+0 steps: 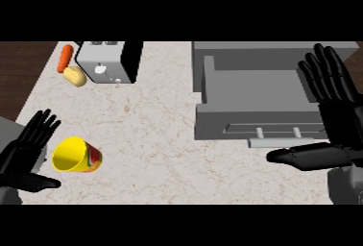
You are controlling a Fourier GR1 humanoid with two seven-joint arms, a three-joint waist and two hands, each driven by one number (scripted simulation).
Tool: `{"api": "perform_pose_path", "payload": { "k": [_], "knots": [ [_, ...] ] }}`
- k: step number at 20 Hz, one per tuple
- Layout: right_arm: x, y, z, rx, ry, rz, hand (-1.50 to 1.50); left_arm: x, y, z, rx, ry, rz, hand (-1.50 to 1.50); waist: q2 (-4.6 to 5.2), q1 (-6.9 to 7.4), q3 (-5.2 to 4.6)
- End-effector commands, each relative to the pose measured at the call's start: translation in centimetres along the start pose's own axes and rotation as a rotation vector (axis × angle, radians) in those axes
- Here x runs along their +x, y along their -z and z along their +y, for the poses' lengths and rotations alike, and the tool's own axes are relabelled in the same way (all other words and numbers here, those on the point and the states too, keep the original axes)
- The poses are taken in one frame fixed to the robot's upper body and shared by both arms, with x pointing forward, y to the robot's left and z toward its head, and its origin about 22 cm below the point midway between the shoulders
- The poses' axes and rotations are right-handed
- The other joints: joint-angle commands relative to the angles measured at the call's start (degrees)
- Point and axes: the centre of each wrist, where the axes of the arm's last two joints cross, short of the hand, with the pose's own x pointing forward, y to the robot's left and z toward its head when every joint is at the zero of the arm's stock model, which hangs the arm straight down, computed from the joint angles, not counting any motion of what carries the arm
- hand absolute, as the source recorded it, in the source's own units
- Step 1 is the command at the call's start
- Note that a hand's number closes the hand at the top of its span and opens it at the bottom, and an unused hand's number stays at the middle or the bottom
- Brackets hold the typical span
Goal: Pick up the cup, place it into the drawer and close the drawer
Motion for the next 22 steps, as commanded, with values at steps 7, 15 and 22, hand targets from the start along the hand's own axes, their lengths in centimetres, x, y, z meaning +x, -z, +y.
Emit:
{"api": "perform_pose_path", "payload": {
  "k": [7, 15, 22],
  "knots": [
    [-0.8, 1.4, -0.3, -0.001, 0.016, -0.005, -1.5, -5.0, -1.2, 0.9, 0.051, 0.023, 0.026, -1.5, 0.34, -0.29, -0.39],
    [1.4, 1.6, -0.7, 0.018, 0.002, -0.01, -1.5, -7.5, -1.8, -0.5, 0.066, 0.015, -0.001, -1.5, 0.54, -1.11, -0.53],
    [0.3, 0.4, -0.1, 0.032, 0.001, 0.001, -1.5, -9.0, -2.4, -1.8, 0.06, 0.016, -0.019, -1.5, 0.72, -1.27, -0.6]
  ]
}}
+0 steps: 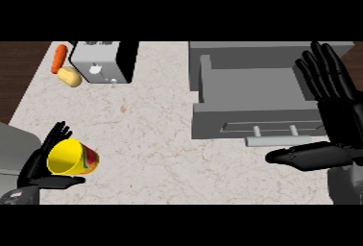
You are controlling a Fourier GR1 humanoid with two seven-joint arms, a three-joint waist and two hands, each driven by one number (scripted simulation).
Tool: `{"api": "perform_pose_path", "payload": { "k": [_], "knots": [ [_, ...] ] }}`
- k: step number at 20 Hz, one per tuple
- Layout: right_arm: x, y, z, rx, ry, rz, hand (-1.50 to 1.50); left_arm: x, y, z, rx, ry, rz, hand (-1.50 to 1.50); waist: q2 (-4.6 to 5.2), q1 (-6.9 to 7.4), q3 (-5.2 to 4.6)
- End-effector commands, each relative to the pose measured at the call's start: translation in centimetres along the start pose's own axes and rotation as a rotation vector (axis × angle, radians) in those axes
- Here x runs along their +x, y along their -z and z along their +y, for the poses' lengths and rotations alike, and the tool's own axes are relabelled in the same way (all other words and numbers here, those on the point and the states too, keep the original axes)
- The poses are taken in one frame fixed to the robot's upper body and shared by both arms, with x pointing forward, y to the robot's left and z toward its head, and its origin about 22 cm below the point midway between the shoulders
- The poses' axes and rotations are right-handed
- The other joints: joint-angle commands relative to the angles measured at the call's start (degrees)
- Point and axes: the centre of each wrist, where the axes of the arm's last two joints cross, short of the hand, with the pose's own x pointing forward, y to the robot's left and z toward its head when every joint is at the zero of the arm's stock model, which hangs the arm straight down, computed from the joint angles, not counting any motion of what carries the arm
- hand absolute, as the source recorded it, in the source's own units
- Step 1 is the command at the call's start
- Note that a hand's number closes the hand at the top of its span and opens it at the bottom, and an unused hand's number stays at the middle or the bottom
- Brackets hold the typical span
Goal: Pick up the cup, place it into the drawer and close the drawer
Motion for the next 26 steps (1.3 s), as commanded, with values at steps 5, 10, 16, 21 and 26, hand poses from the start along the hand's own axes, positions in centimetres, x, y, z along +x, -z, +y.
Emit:
{"api": "perform_pose_path", "payload": {
  "k": [5, 10, 16, 21, 26],
  "knots": [
    [1.3, 0.6, 0.4, 0.019, 0.002, -0.019, -1.5, 0.3, 0.6, 0.5, -0.069, -0.073, -0.109, -1.5, 0.12, -0.35, -0.17],
    [0.2, 1.3, -0.4, -0.011, 0.012, -0.003, -1.5, -1.3, 0.5, -2.3, -0.097, -0.098, -0.131, -1.5, 0.3, -0.15, -0.18],
    [-0.1, 1.1, -0.9, 0.015, -0.014, 0.009, -1.5, -1.4, 1.8, -3.9, -0.174, -0.228, -0.118, -1.5, 0.28, -0.3, -0.19],
    [0.5, 0.6, -0.8, -0.017, -0.019, 0.007, -1.5, -0.6, 3.8, -5.6, -0.16, -0.155, -0.274, 1.5, 0.04, -0.35, -0.16],
    [-0.1, -0.8, -0.9, -0.007, -0.003, 0.009, -1.5, -0.4, 2.7, -3.7, -0.015, 0.032, -0.386, 1.5, 0.04, -0.35, -0.09]
  ]
}}
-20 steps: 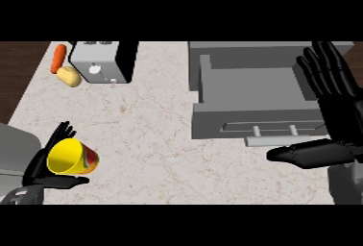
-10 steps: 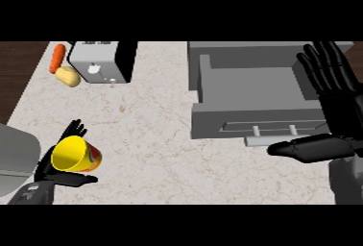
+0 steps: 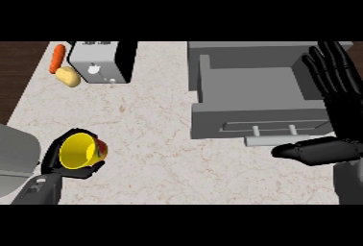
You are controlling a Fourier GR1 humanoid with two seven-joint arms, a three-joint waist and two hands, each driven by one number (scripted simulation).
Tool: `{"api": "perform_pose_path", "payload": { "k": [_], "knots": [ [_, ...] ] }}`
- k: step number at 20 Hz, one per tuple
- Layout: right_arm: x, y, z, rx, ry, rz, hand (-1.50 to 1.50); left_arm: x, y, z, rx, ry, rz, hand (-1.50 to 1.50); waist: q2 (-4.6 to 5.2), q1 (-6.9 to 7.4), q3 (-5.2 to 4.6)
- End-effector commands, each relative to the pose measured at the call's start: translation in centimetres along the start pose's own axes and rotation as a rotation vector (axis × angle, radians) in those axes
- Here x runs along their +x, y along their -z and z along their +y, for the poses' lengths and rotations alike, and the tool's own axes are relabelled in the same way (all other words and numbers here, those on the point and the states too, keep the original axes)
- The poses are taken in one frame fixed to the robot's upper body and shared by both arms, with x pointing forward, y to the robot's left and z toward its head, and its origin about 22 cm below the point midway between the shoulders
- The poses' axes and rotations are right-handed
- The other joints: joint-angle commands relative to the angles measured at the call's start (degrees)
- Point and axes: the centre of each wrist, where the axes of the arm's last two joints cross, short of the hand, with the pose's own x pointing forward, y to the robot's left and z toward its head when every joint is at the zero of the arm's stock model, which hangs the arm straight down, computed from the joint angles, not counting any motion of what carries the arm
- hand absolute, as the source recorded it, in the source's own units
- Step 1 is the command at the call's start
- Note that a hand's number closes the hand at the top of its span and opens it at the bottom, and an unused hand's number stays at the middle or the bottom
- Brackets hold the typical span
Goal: Pick up the cup, place it into the drawer and close the drawer
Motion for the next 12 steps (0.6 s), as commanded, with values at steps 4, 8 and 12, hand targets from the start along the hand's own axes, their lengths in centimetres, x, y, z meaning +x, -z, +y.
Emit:
{"api": "perform_pose_path", "payload": {
  "k": [4, 8, 12],
  "knots": [
    [-0.1, 0.8, -0.2, -0.01, -0.004, 0.0, -1.5, -1.2, 1.5, -4.4, 0.273, 0.074, -0.212, 1.5, 0.11, 0.58, 0.07],
    [0.1, -0.7, 0.0, 0.0, 0.003, 0.0, -1.5, -1.5, 3.3, -8.1, 0.378, -0.025, -0.276, 1.5, -0.22, 0.11, 0.14],
    [1.1, 1.2, -2.1, -0.01, -0.002, 0.0, -1.5, 0.3, 6.6, -8.9, 0.216, -0.175, -0.355, 1.5, -0.48, 1.21, 0.26]
  ]
}}
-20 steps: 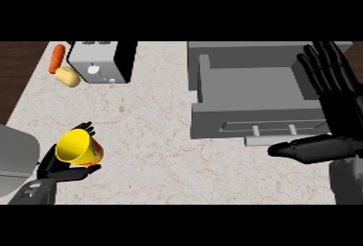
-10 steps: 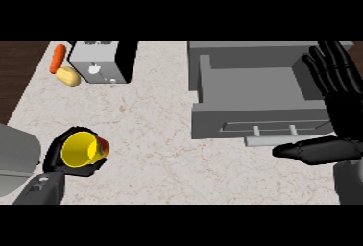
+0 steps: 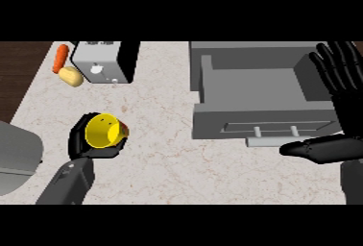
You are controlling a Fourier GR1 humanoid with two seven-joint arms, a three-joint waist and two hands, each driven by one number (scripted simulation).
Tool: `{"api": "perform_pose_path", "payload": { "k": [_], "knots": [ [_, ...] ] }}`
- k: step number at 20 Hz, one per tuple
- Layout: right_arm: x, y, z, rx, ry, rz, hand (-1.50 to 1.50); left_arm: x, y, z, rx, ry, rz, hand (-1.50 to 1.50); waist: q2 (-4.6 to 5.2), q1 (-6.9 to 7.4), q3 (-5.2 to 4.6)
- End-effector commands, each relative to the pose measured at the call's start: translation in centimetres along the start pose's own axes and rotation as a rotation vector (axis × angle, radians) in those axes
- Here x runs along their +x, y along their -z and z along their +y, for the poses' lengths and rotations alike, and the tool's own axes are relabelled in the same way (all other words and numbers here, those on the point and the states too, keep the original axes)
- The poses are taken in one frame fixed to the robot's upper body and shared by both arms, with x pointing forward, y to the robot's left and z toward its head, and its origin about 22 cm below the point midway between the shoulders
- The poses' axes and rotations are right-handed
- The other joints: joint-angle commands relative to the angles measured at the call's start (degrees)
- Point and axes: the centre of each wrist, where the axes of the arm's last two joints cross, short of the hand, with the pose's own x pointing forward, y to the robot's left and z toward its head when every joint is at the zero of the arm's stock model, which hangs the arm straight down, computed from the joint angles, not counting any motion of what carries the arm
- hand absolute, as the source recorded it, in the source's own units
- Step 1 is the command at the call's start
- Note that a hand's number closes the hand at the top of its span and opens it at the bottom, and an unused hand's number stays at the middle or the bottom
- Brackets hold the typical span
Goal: Pick up the cup, place it into the drawer and close the drawer
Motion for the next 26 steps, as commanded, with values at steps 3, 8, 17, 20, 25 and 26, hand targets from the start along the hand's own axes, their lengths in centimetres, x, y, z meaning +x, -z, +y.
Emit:
{"api": "perform_pose_path", "payload": {
  "k": [3, 8, 17, 20, 25, 26],
  "knots": [
    [-0.7, -0.8, 0.6, -0.009, -0.028, 0.01, -1.5, 1.6, 5.0, -5.9, -0.144, -0.136, -0.159, 1.5, -0.39, 0.48, 0.16],
    [-0.2, 0.3, 0.0, -0.032, -0.02, 0.041, -1.5, 5.6, 10.5, -9.1, -0.236, -0.123, -0.219, 1.5, -0.7, 1.5, 0.22],
    [-1.0, -1.6, -1.3, -0.036, -0.027, 0.018, -1.5, 14.5, 16.1, -18.1, -0.364, -0.131, -0.195, 1.5, -0.83, 1.26, 0.23],
    [-1.8, -0.6, 0.0, -0.029, -0.039, 0.011, -1.5, 16.6, 16.6, -22.7, -0.389, -0.108, -0.185, 1.5, -0.62, 0.25, 0.2],
    [-1.7, -0.6, 0.1, -0.027, -0.027, -0.008, -1.5, 19.7, 18.0, -26.5, -0.376, -0.034, -0.18, 1.5, -0.23, -0.29, 0.21],
    [-1.8, -0.7, -0.4, -0.024, -0.016, 0.015, -1.5, 22.5, 20.3, -27.5, -0.376, -0.029, -0.149, 1.5, -0.05, -0.37, 0.23]
  ]
}}
